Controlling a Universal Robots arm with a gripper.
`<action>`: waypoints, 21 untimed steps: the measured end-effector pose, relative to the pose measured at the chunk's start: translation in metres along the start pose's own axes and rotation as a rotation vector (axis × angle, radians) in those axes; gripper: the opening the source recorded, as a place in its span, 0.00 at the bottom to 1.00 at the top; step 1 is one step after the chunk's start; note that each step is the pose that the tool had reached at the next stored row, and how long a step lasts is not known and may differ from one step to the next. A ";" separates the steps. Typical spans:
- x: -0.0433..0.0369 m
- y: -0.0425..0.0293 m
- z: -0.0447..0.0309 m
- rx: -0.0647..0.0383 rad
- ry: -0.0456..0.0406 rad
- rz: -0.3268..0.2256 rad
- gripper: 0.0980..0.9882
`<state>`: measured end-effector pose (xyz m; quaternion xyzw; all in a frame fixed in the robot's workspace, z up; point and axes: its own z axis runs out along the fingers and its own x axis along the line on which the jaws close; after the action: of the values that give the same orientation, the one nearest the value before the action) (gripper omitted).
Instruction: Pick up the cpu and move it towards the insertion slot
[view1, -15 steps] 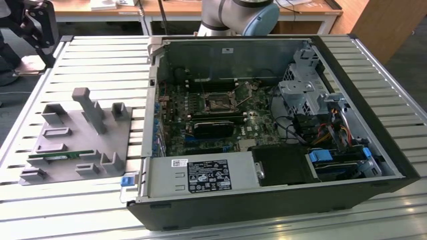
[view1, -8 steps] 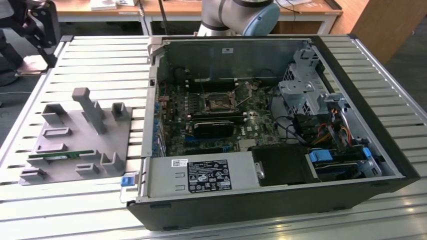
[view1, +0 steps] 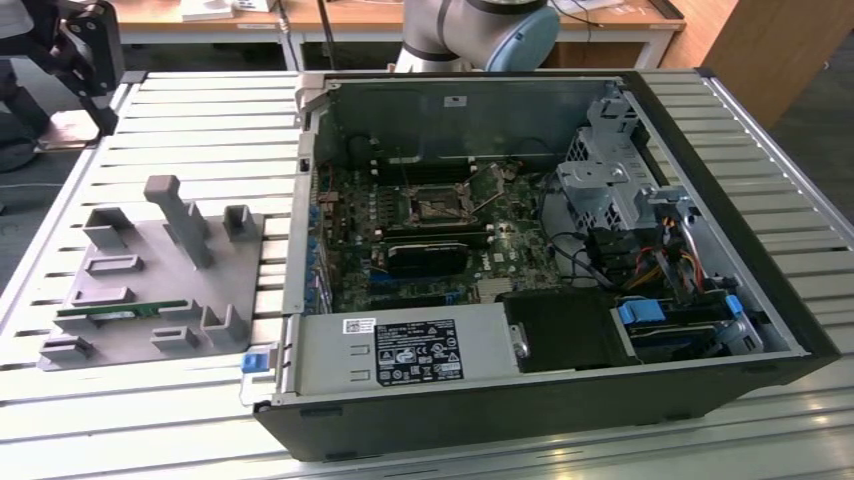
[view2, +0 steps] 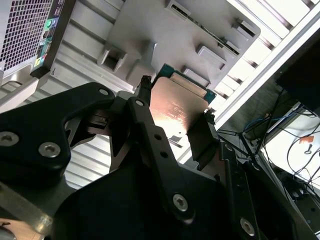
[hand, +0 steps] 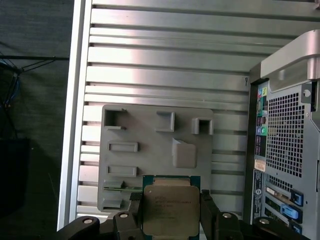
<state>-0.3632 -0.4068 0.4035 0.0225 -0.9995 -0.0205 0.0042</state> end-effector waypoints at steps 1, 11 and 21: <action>-0.0006 0.0000 0.0000 0.000 0.0000 0.000 0.50; -0.0129 -0.0006 -0.0001 0.000 0.0006 0.000 0.50; -0.0298 -0.0013 -0.0003 0.000 0.0022 0.000 0.50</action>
<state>-0.3334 -0.4067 0.4035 0.0225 -0.9995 -0.0205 0.0053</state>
